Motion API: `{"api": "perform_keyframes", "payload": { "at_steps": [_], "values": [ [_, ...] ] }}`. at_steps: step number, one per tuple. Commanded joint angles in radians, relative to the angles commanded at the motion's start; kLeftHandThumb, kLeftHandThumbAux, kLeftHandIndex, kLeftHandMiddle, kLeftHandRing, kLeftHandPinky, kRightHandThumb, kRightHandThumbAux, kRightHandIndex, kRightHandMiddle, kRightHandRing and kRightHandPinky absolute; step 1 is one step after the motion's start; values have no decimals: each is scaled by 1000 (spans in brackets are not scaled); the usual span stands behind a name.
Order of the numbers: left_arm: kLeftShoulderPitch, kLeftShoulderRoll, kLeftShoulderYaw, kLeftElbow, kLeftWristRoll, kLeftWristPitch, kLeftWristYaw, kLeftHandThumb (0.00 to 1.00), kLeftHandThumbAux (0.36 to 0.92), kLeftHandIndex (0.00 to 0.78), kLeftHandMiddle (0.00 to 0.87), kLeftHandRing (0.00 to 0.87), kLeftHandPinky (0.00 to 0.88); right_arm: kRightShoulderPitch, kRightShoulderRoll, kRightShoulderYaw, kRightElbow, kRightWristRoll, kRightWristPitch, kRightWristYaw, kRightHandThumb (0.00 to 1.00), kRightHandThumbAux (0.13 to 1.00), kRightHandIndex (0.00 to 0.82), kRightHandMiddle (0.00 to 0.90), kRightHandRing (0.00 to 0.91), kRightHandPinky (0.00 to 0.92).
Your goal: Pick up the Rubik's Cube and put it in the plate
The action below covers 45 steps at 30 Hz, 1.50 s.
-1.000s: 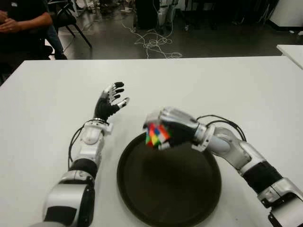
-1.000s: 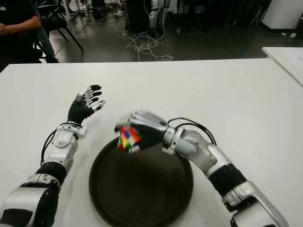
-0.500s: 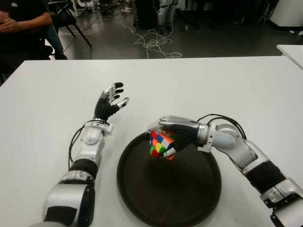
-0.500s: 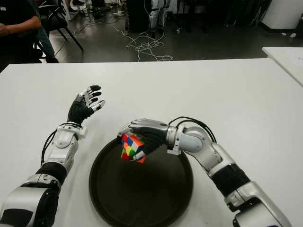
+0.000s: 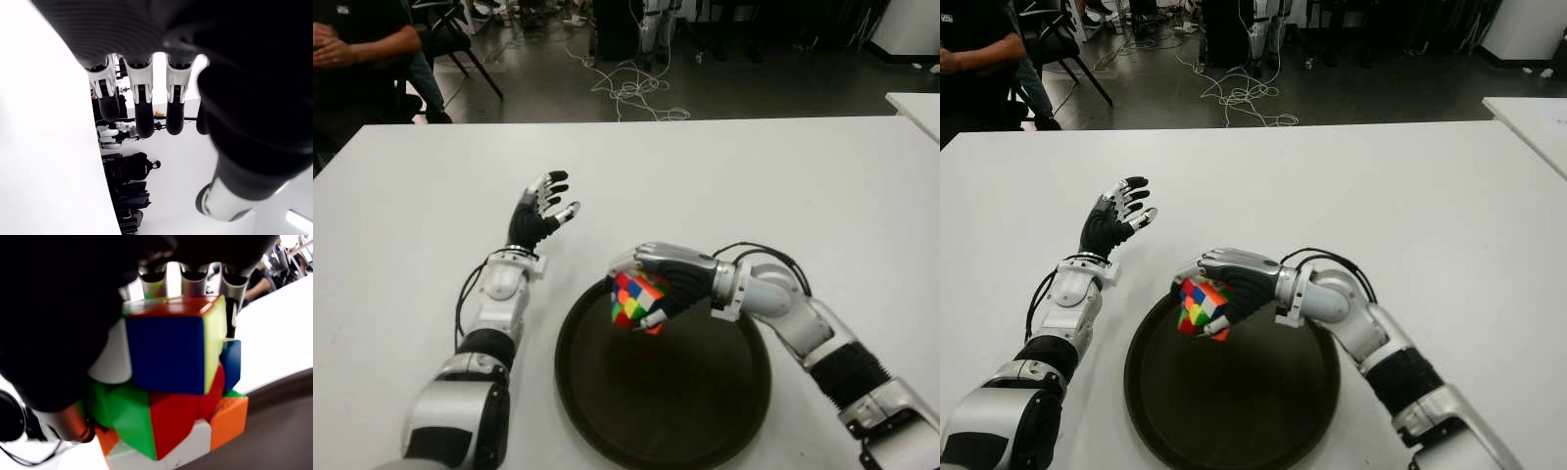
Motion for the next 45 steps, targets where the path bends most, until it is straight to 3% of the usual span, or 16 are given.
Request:
{"api": "perform_keyframes", "payload": {
  "at_steps": [3, 6, 7, 8, 9, 11, 16, 24, 36, 45],
  "values": [
    [0, 1, -1, 0, 1, 0, 1, 37, 832, 218, 186, 147, 118, 4, 8, -4, 10, -8, -15, -14, 684, 734, 424, 624, 644, 627],
    [-2, 2, -2, 0, 3, 1, 5, 21, 838, 212, 187, 153, 127, 8, 19, -8, 28, -18, -38, -38, 683, 736, 420, 514, 524, 506],
    [-2, 2, -2, -1, 4, 1, 6, 17, 841, 208, 186, 154, 128, 8, 20, -8, 33, -21, -42, -41, 675, 740, 412, 427, 427, 402],
    [-2, 2, -2, -1, 3, 2, 7, 16, 842, 206, 186, 154, 128, 7, 20, -6, 35, -22, -42, -38, 673, 741, 410, 396, 392, 365],
    [-3, 2, -1, -2, 3, 2, 7, 15, 843, 205, 184, 154, 129, 6, 20, -4, 37, -23, -43, -36, 432, 768, 330, 330, 319, 283],
    [-3, 1, -1, -2, 2, 3, 9, 15, 844, 204, 181, 154, 130, 3, 17, 0, 39, -20, -41, -23, 177, 790, 227, 244, 226, 184],
    [-3, -3, 2, -5, 1, 2, 16, 16, 842, 208, 178, 150, 130, -9, 5, 16, 39, -6, -26, 34, 29, 783, 102, 127, 102, 71],
    [0, -3, -2, -11, 6, -5, 31, 1, 854, 206, 191, 159, 142, -18, 1, 21, 42, -9, -14, 97, 1, 755, 19, 17, 5, 3],
    [3, -4, -3, -21, 8, -16, 39, 3, 839, 211, 197, 159, 123, -30, -2, 19, 54, -42, -29, 109, 0, 739, 0, 0, 0, 0],
    [6, -3, -1, -27, 1, -21, 28, 0, 841, 202, 189, 152, 125, -31, -7, 11, 36, -77, -15, 94, 0, 670, 0, 0, 0, 0]
  ]
}}
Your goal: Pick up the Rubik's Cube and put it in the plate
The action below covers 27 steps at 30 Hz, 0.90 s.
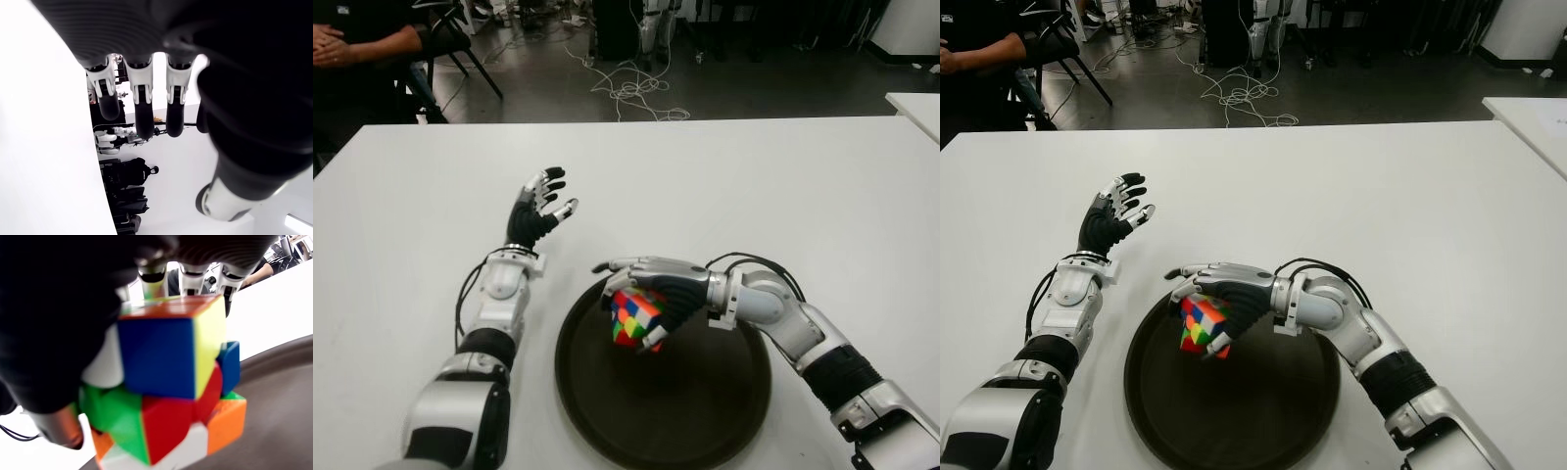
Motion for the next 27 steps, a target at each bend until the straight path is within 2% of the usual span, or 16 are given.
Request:
{"api": "perform_keyframes", "payload": {
  "at_steps": [17, 21, 24, 27],
  "values": [
    [2, -2, 9, -10, -17, 7, -17, 13, 868, 202, 203, 154, 118, 2, -12, -27, -27, -13, 10, -36, 0, 619, 0, 0, 0, 0],
    [-3, 1, 9, 0, -18, 13, -20, 10, 861, 201, 201, 152, 110, -9, -32, -47, -53, 6, 22, -24, 0, 604, 0, 0, 0, 0],
    [-5, 0, 12, 5, -23, 22, -24, 17, 857, 204, 198, 152, 118, -24, -68, -84, -91, 35, 34, -5, 0, 587, 0, 0, 0, 0],
    [-7, 1, 13, 10, -24, 26, -26, 26, 851, 206, 194, 151, 121, -32, -87, -103, -110, 53, 42, 8, 0, 571, 0, 0, 0, 0]
  ]
}}
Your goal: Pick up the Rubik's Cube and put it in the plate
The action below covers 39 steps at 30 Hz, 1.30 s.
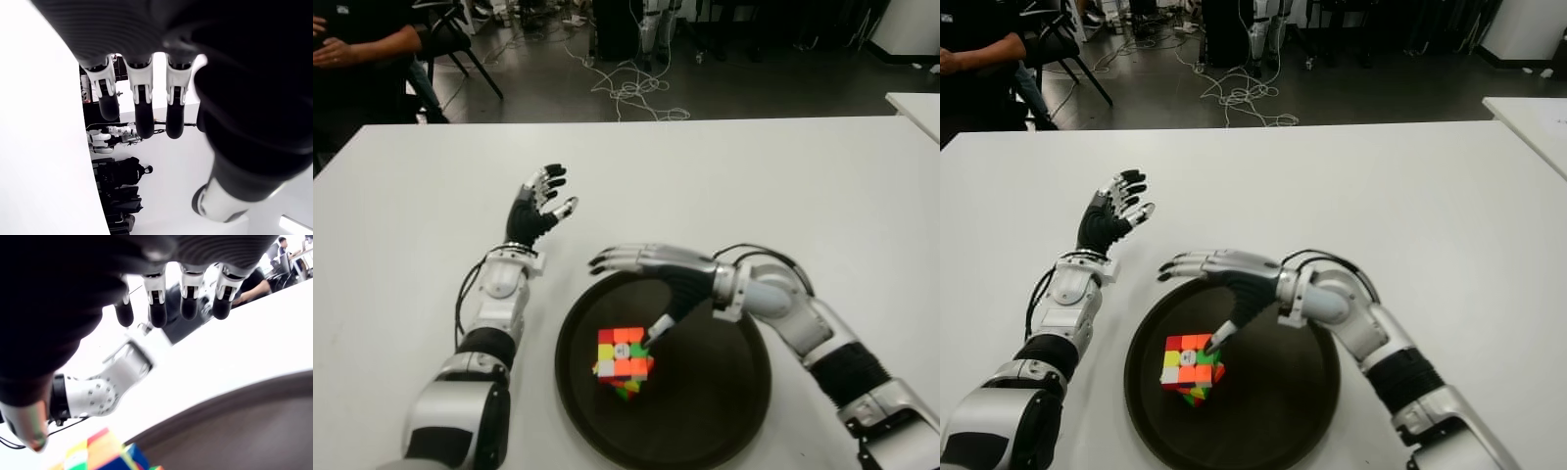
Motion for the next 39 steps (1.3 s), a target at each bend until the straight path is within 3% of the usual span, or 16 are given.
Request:
{"api": "perform_keyframes", "payload": {
  "at_steps": [3, 7, 10, 16, 17, 20, 25, 27, 30, 35, 39],
  "values": [
    [-6, 7, -3, 14, 8, 5, 3, 32, 842, 215, 195, 152, 125, -7, -39, -41, -31, 44, 8, 19, 0, 568, 0, 0, 0, 0],
    [-10, 12, -7, 22, 14, 8, 5, 38, 833, 220, 197, 153, 121, 16, -109, -119, -89, 137, 11, 45, 0, 580, 0, 0, 0, 0],
    [-13, 16, -8, 28, 17, 10, 4, 62, 819, 227, 204, 162, 139, 25, -124, -174, -109, 202, 25, 40, 0, 602, 0, 0, 0, 0],
    [-17, 21, -6, 37, 14, 7, -1, 74, 811, 231, 205, 170, 154, 12, -45, -263, 54, 273, 19, -68, 0, 658, 0, 0, 0, 0],
    [-18, 21, -5, 37, 13, 4, -2, 74, 812, 231, 204, 170, 154, 14, -15, -287, 95, 275, 13, -121, 0, 666, 0, 0, 0, 0],
    [-20, 20, -4, 37, 11, -4, -4, 62, 828, 232, 204, 169, 147, 5, 62, -337, 255, 245, -38, -274, 0, 706, 17, 32, 11, 0],
    [-17, 19, -3, 37, 10, -10, -7, 15, 844, 225, 205, 171, 142, -29, 109, -398, 577, 222, -83, -474, 0, 759, 67, 118, 92, 50],
    [-16, 18, -5, 38, 13, -9, -5, 7, 845, 222, 203, 172, 145, -57, 128, -409, 651, 218, -13, -550, 0, 777, 90, 150, 126, 88],
    [-16, 18, -6, 38, 14, -9, -4, 2, 845, 219, 200, 172, 148, -78, 136, -409, 697, 213, 1, -589, 0, 794, 112, 178, 157, 126],
    [-12, 19, -11, 34, 19, -3, 0, 5, 849, 228, 201, 172, 147, -180, 177, -463, 858, 285, 146, -633, 0, 819, 137, 211, 199, 193],
    [-11, 22, -12, 32, 22, 0, 4, 25, 829, 232, 207, 167, 123, -208, 194, -482, 881, 298, 177, -657, 6, 840, 144, 223, 220, 231]
  ]
}}
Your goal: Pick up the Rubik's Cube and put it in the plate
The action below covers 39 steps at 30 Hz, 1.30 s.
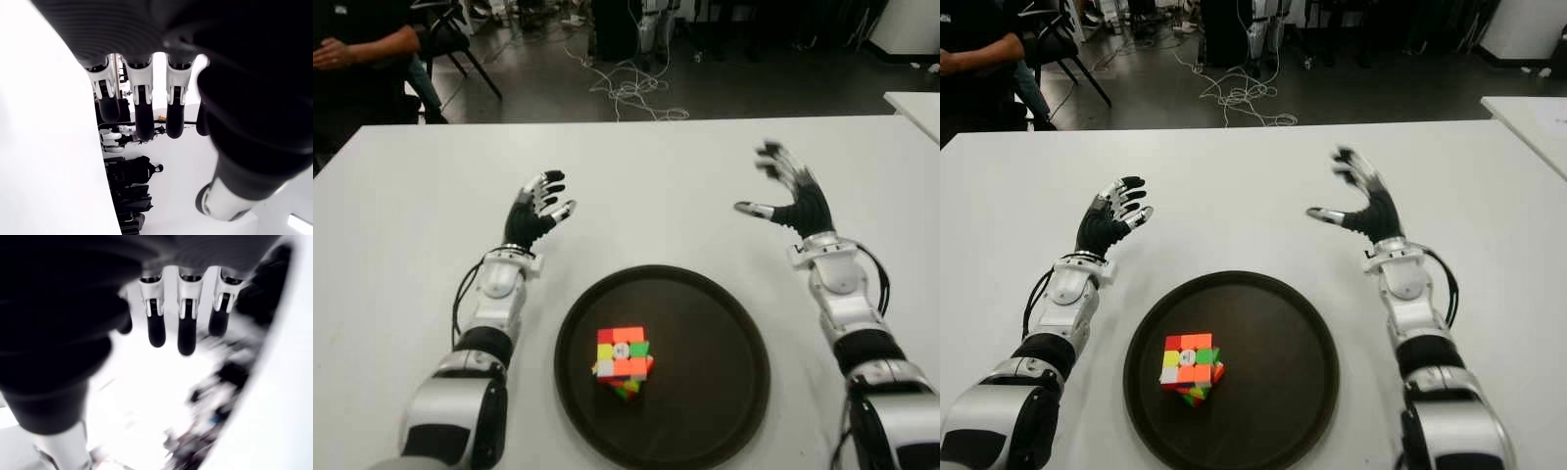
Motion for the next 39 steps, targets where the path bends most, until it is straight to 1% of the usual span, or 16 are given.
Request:
{"api": "perform_keyframes", "payload": {
  "at_steps": [2, 6, 9, 16, 20, 22, 30, 34, 39],
  "values": [
    [0, 2, 0, -2, 1, 2, 2, 35, 807, 233, 209, 162, 107, 7, 14, -2, -20, -3, 1, -20, 17, 847, 145, 224, 225, 240],
    [0, 5, -1, -3, 6, 7, 8, 46, 783, 234, 209, 160, 109, 50, 34, 7, -91, -19, -22, -48, 35, 848, 146, 226, 230, 247],
    [2, 8, -3, -4, 12, 6, 15, 37, 788, 233, 206, 163, 112, 66, 38, 13, -114, -34, -43, -61, 44, 850, 145, 228, 231, 250],
    [4, 10, -3, -7, 17, 1, 18, 41, 807, 246, 216, 169, 103, 81, 45, 20, -141, -53, -57, -75, 57, 847, 147, 234, 235, 253],
    [7, 10, -2, -7, 18, -5, 19, 34, 823, 252, 221, 173, 115, 92, 46, 30, -158, -74, -71, -96, 47, 834, 151, 239, 233, 236],
    [7, 9, -1, -6, 17, -4, 19, 32, 819, 246, 219, 173, 124, 97, 48, 31, -167, -81, -74, -103, 36, 832, 152, 243, 231, 221],
    [9, 5, 1, -6, 14, -5, 20, 25, 804, 220, 213, 171, 137, 107, 49, 35, -188, -94, -69, -121, 23, 830, 151, 248, 231, 213],
    [9, 4, 3, -5, 12, -6, 18, 24, 792, 221, 220, 175, 114, 108, 49, 34, -191, -96, -64, -123, 23, 830, 153, 248, 227, 191],
    [9, 4, 4, -4, 10, -5, 12, 27, 782, 214, 214, 171, 106, 110, 48, 34, -195, -99, -60, -125, 27, 833, 155, 253, 232, 210]
  ]
}}
